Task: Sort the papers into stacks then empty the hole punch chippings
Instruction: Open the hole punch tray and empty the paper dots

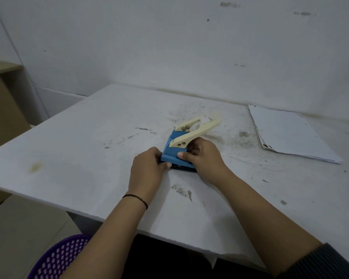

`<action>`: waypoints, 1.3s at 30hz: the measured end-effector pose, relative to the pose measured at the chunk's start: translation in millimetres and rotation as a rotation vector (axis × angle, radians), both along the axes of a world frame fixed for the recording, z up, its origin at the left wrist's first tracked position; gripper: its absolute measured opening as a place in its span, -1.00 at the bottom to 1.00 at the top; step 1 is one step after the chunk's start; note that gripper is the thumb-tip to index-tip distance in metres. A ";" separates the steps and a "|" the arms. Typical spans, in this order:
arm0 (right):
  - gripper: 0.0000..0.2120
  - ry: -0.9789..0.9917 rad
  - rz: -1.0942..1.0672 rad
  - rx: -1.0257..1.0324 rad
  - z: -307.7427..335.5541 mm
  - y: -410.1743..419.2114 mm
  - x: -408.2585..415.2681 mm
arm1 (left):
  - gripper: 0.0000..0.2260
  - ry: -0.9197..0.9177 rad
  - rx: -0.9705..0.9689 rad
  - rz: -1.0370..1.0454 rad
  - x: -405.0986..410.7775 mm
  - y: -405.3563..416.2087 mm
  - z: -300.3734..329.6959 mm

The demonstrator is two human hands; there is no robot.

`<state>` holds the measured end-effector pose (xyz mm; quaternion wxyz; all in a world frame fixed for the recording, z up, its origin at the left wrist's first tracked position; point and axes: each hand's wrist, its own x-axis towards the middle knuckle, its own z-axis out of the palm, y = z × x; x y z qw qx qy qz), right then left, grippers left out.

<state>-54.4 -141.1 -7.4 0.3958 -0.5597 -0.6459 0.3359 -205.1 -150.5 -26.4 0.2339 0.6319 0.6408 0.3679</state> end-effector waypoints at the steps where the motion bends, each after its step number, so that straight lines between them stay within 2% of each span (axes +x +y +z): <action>1: -0.72 0.012 -0.002 0.001 -0.3 0.3 0.0 | -0.86 0.008 0.002 0.004 -0.6 0.3 0.1; 5: -0.73 0.057 -0.008 0.015 -1.1 1.7 1.4 | -0.87 0.078 -0.018 0.014 -1.4 3.4 3.5; 14: -0.74 0.151 -0.041 0.043 -4.4 1.2 3.2 | -0.80 0.418 -0.005 0.018 4.3 9.8 5.2; 19: -0.77 0.180 -0.044 0.084 -4.9 -1.9 4.1 | -0.81 0.470 -0.028 -0.007 5.9 12.6 9.4; 23: -0.81 0.209 -0.064 0.194 21.1 5.1 15.4 | -0.80 0.523 -0.020 -0.015 10.0 11.7 8.6; 31: -0.84 0.229 -0.055 0.199 35.0 10.0 31.6 | -0.88 0.433 -0.073 -0.033 5.2 15.8 12.6; 35: -0.91 0.242 -0.049 0.163 30.0 12.5 33.1 | -0.71 0.355 -0.216 -0.004 2.6 27.0 23.3; 39: -0.84 0.272 -0.017 0.159 32.3 15.1 36.6 | -0.76 0.259 -0.191 0.011 5.2 36.2 26.2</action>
